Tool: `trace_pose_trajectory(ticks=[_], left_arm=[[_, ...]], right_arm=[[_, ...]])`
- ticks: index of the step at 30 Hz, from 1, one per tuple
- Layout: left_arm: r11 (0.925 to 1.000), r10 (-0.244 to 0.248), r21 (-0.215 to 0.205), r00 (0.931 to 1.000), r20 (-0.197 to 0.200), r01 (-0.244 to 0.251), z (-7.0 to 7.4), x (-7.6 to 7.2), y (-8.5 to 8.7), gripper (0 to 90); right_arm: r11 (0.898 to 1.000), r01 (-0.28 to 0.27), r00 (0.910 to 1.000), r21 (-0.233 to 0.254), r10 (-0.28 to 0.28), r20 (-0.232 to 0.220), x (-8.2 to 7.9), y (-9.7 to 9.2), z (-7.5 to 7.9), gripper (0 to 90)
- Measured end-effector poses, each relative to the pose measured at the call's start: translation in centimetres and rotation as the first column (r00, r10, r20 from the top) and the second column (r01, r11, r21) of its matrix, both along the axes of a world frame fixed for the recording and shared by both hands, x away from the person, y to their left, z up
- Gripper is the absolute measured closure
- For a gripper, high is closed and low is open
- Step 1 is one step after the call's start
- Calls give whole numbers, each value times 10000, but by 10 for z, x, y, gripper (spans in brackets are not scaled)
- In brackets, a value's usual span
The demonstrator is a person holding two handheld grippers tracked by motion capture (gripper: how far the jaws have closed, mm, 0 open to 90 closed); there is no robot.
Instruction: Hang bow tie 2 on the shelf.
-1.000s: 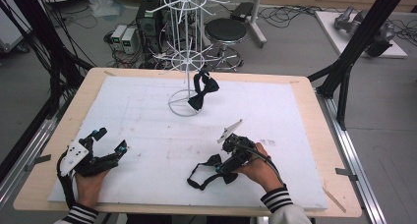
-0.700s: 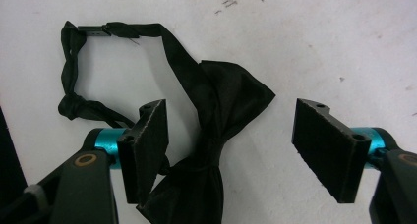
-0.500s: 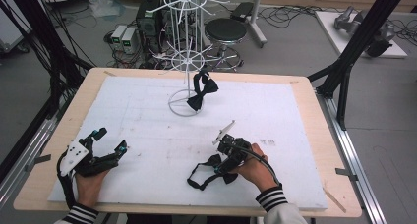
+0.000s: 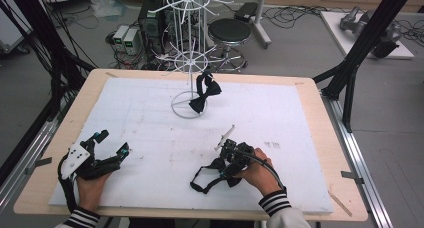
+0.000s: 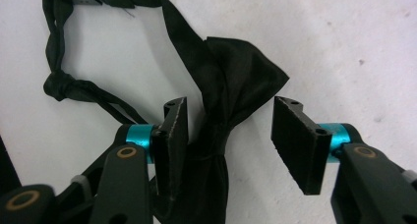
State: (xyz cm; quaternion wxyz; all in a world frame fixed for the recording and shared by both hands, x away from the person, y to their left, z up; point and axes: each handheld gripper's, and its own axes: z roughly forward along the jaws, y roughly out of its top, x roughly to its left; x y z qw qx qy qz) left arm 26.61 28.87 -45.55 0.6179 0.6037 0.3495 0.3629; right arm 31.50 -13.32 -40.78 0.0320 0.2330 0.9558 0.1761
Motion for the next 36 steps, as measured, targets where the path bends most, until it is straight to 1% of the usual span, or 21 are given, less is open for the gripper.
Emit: trace_pose_trajectory(ticks=[6,11,14,17,18,26,36], left_arm=[[10000,-4,2,10000,-3,4,0,0,0,150],[10000,-1,-4,10000,1,1,0,0,0,150],[10000,-2,1,10000,1,2,0,0,0,150],[10000,-2,1,10000,0,2,0,0,0,150],[10000,-5,0,10000,-4,5,0,0,0,150],[10000,-2,2,10000,0,2,0,0,0,150],[10000,-3,7,10000,3,3,0,0,0,150]], right_arm=[[9998,132,9998,-121,-133,-132,-1,2,-2,526],[9997,64,9994,-222,-71,-347,0,3,-3,606],[9994,52,9996,-337,-62,-293,-1,5,-3,645],[9994,23,9989,-334,-38,-467,-1,6,-2,735],[9994,45,9988,-342,-62,-485,-1,6,-2,744],[9995,110,9986,-292,-125,-522,0,6,-1,757],[9992,293,9988,275,-281,-411,0,1,4,757]])
